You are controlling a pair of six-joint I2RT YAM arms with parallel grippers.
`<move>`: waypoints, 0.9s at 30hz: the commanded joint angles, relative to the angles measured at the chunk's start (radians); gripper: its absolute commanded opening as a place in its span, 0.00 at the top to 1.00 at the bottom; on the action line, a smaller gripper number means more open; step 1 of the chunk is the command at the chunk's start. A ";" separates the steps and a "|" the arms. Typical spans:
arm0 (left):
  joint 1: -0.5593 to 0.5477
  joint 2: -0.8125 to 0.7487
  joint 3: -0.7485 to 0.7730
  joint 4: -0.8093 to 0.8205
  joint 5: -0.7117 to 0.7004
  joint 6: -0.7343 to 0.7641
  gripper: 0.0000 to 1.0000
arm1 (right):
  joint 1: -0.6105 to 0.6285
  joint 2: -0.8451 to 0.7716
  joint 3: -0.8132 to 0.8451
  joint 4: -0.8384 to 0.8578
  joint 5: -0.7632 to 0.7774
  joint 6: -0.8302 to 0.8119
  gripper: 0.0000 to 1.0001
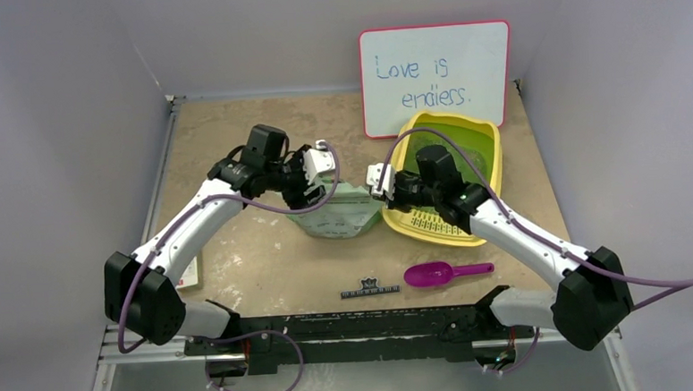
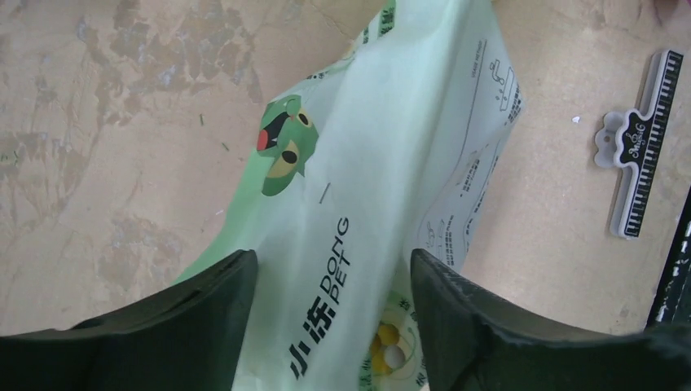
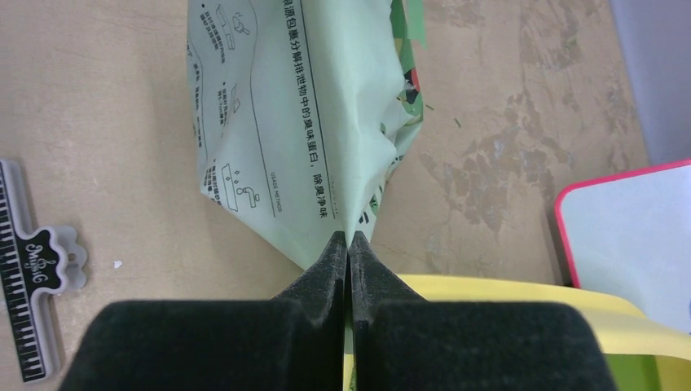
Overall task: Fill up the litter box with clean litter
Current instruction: Close the cat litter bag at the center of the board.
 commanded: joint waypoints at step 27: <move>-0.009 0.043 0.047 -0.054 -0.098 0.075 1.00 | -0.064 -0.052 0.030 0.101 -0.058 0.193 0.77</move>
